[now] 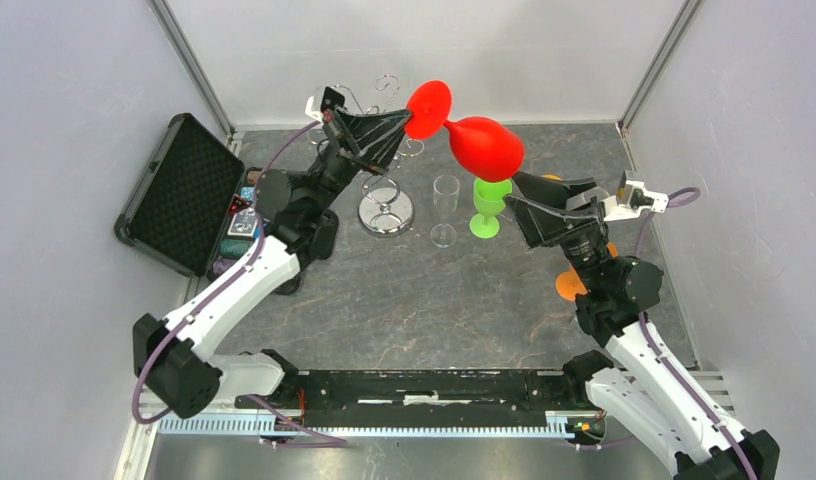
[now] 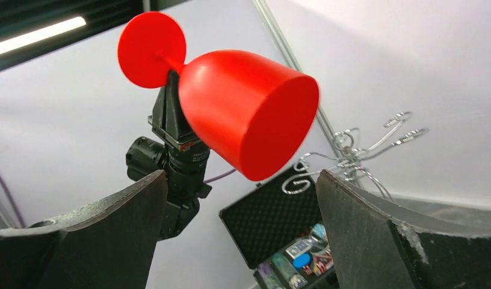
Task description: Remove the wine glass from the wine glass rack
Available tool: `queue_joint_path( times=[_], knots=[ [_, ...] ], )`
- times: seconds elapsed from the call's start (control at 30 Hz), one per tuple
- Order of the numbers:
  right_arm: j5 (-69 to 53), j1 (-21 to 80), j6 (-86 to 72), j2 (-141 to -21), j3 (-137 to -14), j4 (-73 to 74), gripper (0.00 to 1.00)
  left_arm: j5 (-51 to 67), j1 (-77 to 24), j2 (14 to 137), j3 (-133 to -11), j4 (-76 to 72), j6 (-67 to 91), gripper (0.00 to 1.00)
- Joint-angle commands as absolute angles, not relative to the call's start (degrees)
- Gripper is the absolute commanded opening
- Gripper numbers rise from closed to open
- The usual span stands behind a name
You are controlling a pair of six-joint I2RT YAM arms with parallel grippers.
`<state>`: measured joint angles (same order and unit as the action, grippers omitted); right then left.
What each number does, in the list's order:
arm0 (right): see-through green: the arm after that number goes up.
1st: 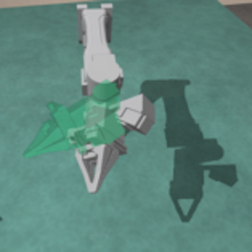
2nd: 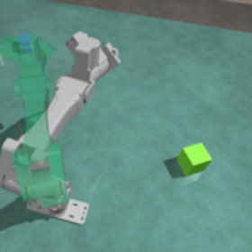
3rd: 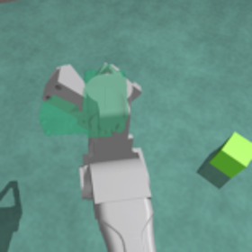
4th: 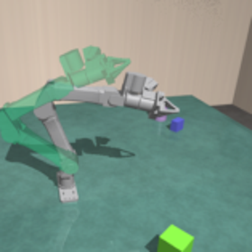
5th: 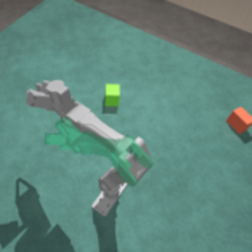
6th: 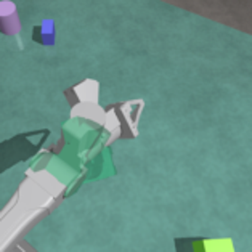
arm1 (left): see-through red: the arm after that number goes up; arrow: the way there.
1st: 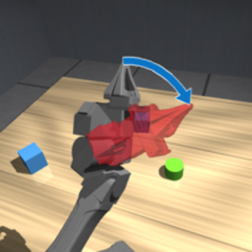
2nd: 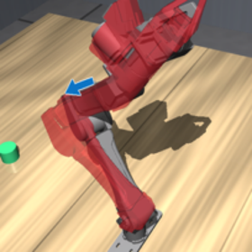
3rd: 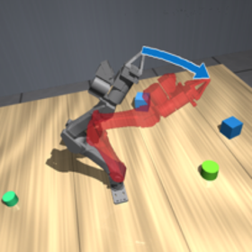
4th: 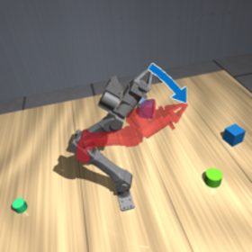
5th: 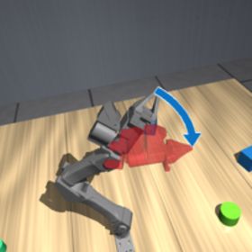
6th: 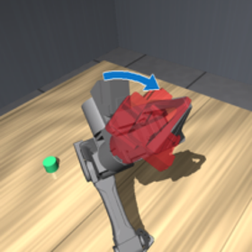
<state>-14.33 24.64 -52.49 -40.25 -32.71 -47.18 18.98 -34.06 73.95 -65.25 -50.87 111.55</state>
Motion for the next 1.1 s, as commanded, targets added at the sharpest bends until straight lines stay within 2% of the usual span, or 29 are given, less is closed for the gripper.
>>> queue_joint_path(
  times=[0.0,0.2,0.57,0.83,0.9,1.03,1.07],
  knots=[
    [-15.19,24.88,-57.19,-42.21,-31.93,-58.51,0.97,15.27,-35.29,68.86,-65.17,-49.43,111.71,0.02],
    [-20.73,24.96,-62.16,-46.21,-33.47,-71.49,0.92,15.05,-36.29,68.59,-64.69,-50.1,113.15,0.02],
    [-20.44,24.96,-63.04,-49.14,-36.98,-72.46,0.73,14.51,-38.14,68.49,-65.22,-48.65,112.26,0.02],
    [-21.79,24.96,-65.02,-50.66,-38.05,-85.12,0.7,13.36,-39.97,68.02,-66.71,-43.64,110.36,0.02],
    [-21.98,24.96,-65.8,-50.97,-38.38,-86.99,0.65,13.32,-40.36,68.26,-66.63,-43.6,110.39,0.02],
    [-22.27,24.95,-66.78,-51.3,-39.09,-86.99,0.36,13.02,-40.52,68.61,-65.86,-44.23,111.27,0.02],
    [-22.44,24.94,-66.73,-51.31,-39.19,-86.42,0.31,13.01,-40.52,68.55,-65.83,-44.39,111.19,0.02]
  ],
)
